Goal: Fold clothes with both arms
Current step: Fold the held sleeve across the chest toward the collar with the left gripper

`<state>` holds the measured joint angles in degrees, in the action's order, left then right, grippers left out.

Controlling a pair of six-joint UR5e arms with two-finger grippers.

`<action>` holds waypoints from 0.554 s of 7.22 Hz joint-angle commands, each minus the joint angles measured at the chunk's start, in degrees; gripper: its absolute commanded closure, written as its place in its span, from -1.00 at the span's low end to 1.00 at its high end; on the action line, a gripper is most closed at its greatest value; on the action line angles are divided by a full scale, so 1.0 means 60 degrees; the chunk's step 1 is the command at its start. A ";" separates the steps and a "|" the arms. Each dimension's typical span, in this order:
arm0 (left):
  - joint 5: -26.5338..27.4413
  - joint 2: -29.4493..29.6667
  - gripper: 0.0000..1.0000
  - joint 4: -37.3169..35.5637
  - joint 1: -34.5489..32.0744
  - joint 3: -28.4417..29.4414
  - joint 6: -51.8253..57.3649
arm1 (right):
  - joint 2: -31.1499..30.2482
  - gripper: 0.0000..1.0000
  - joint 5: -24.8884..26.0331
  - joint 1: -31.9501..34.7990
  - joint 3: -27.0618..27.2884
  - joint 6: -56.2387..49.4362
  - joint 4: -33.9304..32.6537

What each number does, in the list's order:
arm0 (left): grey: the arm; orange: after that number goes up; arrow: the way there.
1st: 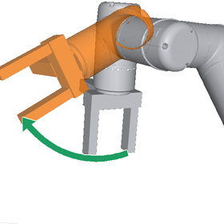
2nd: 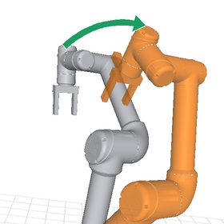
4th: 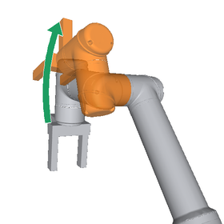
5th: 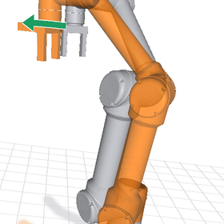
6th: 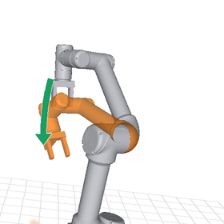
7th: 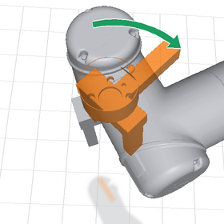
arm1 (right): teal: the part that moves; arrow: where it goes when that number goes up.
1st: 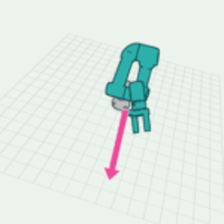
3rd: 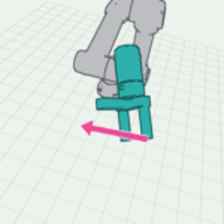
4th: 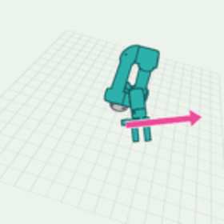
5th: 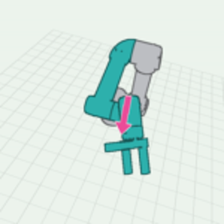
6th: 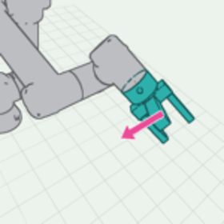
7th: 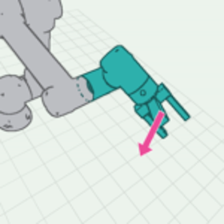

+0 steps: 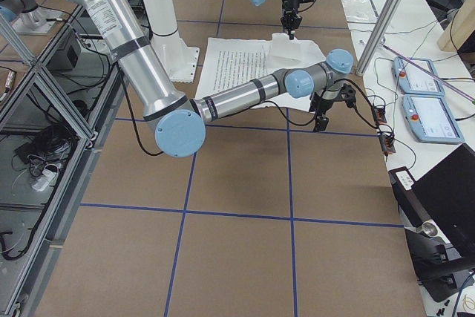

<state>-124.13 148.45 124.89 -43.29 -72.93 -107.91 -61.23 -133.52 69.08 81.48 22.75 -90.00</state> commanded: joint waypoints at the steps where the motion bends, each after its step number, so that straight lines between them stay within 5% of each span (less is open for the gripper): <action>1: 0.0965 0.0304 1.00 0.0962 0.0518 0.0915 -0.0017 | -0.0165 -0.99 -0.0012 0.0000 -0.0015 -0.0026 0.0000; 4: 0.1684 0.0439 1.00 0.1494 0.1368 0.1359 0.0099 | -0.0224 -0.99 -0.0012 0.0000 -0.0030 -0.0012 0.0000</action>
<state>-116.43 151.01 132.98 -37.24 -65.53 -107.75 -62.39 -133.59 69.08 81.31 22.67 -90.00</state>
